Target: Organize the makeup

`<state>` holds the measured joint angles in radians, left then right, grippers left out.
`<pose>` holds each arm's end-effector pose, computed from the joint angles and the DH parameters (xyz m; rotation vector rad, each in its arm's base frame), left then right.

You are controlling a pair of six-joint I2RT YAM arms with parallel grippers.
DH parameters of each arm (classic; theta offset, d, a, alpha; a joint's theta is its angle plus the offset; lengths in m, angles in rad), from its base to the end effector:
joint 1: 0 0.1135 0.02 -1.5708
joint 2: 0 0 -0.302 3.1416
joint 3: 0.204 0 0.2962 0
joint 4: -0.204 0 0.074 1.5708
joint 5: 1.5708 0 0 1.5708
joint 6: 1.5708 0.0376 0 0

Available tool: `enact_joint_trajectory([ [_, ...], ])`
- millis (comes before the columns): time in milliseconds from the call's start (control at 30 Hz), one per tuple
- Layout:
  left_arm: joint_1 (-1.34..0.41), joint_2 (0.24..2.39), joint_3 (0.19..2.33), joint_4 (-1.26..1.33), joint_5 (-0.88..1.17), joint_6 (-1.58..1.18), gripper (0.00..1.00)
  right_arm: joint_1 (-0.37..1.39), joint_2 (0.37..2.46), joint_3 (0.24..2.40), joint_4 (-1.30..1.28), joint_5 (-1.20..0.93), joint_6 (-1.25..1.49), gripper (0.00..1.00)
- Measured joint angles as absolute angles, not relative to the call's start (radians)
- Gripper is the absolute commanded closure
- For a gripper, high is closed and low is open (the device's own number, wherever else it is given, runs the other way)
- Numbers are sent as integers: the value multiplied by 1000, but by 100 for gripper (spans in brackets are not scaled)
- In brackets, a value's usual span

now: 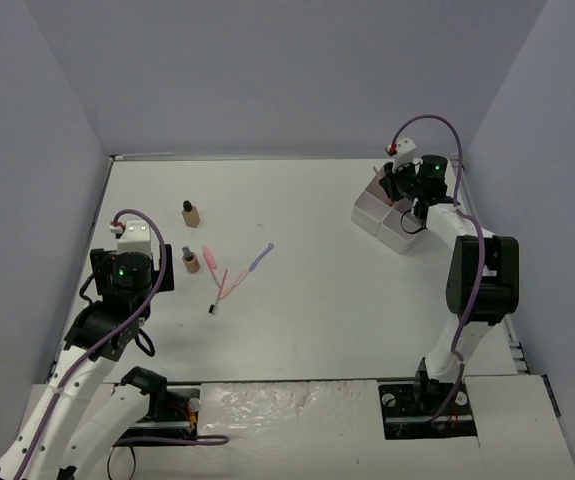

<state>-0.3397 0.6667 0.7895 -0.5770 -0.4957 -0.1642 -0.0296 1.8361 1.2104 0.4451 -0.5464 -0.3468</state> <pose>0.1563 -0.0363 0.3484 -0.1359 1.9664 0.1740 0.4742 0.0055 0.2646 -0.6544 1.6004 0.2007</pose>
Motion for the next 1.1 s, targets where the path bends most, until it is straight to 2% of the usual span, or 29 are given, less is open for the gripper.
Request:
enact_joint_trajectory([
  [100, -340, 668, 789, -577, -495, -164, 3, -30, 1835, 1220, 447, -551, -351, 93],
  [433, -340, 669, 789, -577, -495, -164, 3, -32, 1838, 1219, 452, -551, -369, 90],
  [733, -340, 669, 788, -576, -495, -164, 3, -32, 1847, 1206, 453, -550, -384, 75],
  [800, -340, 669, 788, -575, -495, -164, 3, -32, 1847, 1205, 452, -549, -386, 67],
  [933, -340, 670, 788, -574, -487, -164, 3, -32, 1833, 1201, 444, -546, -371, 41],
  [1000, -340, 676, 788, -576, -471, -172, 3, -31, 1801, 1193, 431, -541, -347, 33],
  [1033, -340, 683, 789, -580, -460, -186, 3, -27, 1777, 1190, 422, -537, -327, 22],
  [1100, -340, 705, 797, -597, -433, -228, 3, -20, 1716, 1187, 409, -522, -286, 13],
])
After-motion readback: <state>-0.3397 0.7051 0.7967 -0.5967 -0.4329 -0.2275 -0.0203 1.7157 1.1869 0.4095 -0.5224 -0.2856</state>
